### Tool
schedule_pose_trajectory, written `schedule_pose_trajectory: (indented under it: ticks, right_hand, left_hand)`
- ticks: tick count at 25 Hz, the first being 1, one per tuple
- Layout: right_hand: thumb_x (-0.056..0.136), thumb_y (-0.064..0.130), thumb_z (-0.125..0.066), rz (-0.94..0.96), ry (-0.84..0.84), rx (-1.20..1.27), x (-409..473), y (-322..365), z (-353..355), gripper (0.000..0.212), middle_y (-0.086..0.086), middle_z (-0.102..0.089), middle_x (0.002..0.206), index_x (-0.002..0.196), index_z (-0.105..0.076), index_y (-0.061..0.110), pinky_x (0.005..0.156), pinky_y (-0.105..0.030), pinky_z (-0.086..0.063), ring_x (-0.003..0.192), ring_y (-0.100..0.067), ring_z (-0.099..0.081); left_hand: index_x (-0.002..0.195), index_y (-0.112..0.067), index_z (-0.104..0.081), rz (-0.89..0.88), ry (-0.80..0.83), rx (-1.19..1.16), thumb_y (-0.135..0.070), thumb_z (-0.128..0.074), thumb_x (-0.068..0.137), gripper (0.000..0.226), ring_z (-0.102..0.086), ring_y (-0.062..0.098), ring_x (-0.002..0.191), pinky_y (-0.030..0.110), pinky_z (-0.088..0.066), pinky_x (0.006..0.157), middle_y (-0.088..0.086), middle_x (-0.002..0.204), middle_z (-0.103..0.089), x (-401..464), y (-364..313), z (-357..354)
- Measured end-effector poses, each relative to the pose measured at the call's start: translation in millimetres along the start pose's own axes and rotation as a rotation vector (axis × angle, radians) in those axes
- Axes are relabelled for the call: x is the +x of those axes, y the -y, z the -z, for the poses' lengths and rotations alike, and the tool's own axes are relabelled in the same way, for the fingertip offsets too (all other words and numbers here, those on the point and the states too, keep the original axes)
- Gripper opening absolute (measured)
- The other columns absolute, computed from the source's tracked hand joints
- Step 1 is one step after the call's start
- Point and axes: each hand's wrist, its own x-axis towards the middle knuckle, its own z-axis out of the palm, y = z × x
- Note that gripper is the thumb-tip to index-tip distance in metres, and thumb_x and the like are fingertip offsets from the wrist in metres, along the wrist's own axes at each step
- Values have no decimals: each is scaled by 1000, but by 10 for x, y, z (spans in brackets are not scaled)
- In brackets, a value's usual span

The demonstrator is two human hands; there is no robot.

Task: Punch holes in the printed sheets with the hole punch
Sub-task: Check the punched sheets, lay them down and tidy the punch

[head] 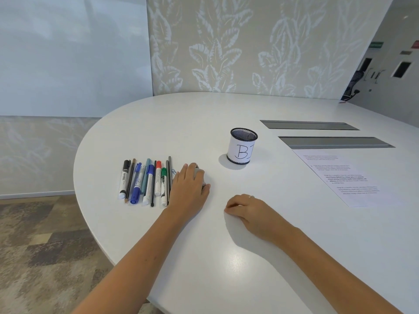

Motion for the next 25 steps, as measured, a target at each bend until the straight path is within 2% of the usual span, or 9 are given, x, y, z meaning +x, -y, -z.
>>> schedule_pose_trajectory:
  ticks: [2,6,10,13,15,17,20,23,25]
  right_hand:
    - [93,2,-43,-11,71,-103,71,-16,66,32,-3,-62,118,114,-66,10,90,-26,-40,106,-25,-55]
    - [91,4,-43,-220,176,-162,171,-140,187,29,-4,-61,115,107,-67,10,89,-31,-43,105,-25,-57]
    - [82,4,-49,-429,44,-100,40,-354,263,26,-3,-70,101,93,-72,11,80,-27,-48,93,-22,-61]
    - [76,3,-63,-716,-226,406,-99,-576,253,17,2,-73,78,78,-75,14,65,-9,-47,70,-9,-65]
    - [78,-2,-68,-851,-310,967,-155,-729,288,13,-3,-71,74,77,-74,9,62,-13,-54,64,-8,-67]
    - [80,-8,-66,-922,-379,1329,-163,-887,352,14,-6,-73,73,76,-73,3,60,-16,-57,64,-9,-70]
    - [81,-13,-62,-954,-431,1519,-115,-1071,457,21,-6,-73,66,69,-73,0,57,-16,-56,62,-11,-71]
    - [81,-12,-62,-983,-388,1619,-49,-1191,516,13,-9,-68,65,75,-69,-3,55,-16,-56,59,-13,-69]
    - [83,-10,-61,-978,-340,1686,30,-1255,583,10,-9,-66,66,78,-67,-3,54,-16,-56,59,-14,-67]
  left_hand:
    - [129,-7,-49,10,14,32,-30,-46,94,42,-23,35,144,48,-24,113,15,149,-37,5,7,-27]
    - [130,-9,-47,7,25,67,-32,-44,94,42,-18,34,146,50,-20,115,13,151,-35,8,22,-39]
    - [135,-7,-44,-1,2,46,-30,-47,93,47,-17,34,147,51,-14,116,14,153,-33,-13,-17,1]
    - [134,-6,-48,-79,-89,17,-23,-52,91,46,-22,34,145,52,-14,116,15,150,-39,-22,-87,83]
    - [124,-6,-58,-204,-174,-4,-15,-57,87,38,-35,35,140,54,-21,113,13,139,-54,-31,-174,130]
    - [110,-8,-66,-316,-215,-58,-9,-59,82,29,-46,33,133,56,-29,110,6,122,-66,-58,-253,128]
    - [105,-15,-68,-392,-69,-133,-11,-56,85,24,-47,24,133,47,-30,112,-3,114,-69,-140,-400,38]
    - [118,-14,-61,-349,173,-155,-18,-41,94,32,-37,20,139,36,-25,112,-2,136,-56,-113,-561,-135]
    - [137,-11,-45,-246,281,-139,-25,-33,98,43,-27,21,144,36,-20,114,2,153,-37,21,-665,-263]
